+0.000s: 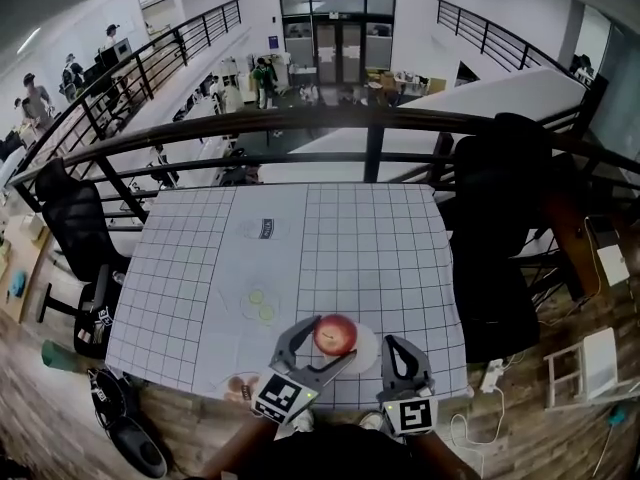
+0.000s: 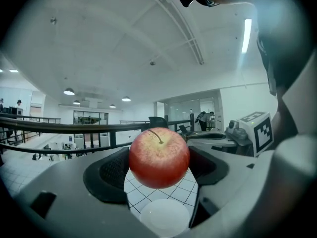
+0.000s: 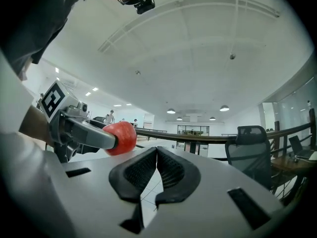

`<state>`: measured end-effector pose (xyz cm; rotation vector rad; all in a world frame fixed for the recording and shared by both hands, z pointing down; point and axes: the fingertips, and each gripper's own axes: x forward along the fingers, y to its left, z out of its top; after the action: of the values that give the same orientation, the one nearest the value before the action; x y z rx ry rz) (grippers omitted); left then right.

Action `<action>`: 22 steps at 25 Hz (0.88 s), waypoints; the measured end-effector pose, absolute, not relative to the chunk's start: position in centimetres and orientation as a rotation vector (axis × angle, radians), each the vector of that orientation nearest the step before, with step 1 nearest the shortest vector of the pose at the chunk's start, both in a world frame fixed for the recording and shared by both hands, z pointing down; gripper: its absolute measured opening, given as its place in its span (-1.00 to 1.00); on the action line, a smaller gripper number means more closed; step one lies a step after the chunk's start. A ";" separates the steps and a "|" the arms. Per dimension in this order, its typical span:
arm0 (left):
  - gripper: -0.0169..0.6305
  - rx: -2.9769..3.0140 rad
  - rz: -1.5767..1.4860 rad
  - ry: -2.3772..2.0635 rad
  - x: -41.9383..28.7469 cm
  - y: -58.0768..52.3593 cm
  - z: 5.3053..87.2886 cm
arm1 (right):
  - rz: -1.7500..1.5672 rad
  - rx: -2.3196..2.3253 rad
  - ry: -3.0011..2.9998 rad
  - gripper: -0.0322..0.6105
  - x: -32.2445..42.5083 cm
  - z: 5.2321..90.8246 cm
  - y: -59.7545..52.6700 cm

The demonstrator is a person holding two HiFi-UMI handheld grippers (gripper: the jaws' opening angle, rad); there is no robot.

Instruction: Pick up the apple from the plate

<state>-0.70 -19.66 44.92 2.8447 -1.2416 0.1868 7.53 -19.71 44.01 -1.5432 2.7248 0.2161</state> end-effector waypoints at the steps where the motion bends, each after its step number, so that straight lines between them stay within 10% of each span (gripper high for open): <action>1: 0.26 2.841 0.177 -1.250 -0.8 -19.6 44.8 | 0.226 -1.542 2.719 -0.82 7.5 43.6 -19.9; 22: 0.26 2.890 0.163 -1.315 -0.9 -19.3 43.5 | 0.220 -1.583 2.675 -0.83 6.5 42.0 -20.3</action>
<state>-0.92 -19.29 43.54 2.8899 -1.3152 0.1632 6.52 -20.26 42.02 -1.5830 2.6746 0.2204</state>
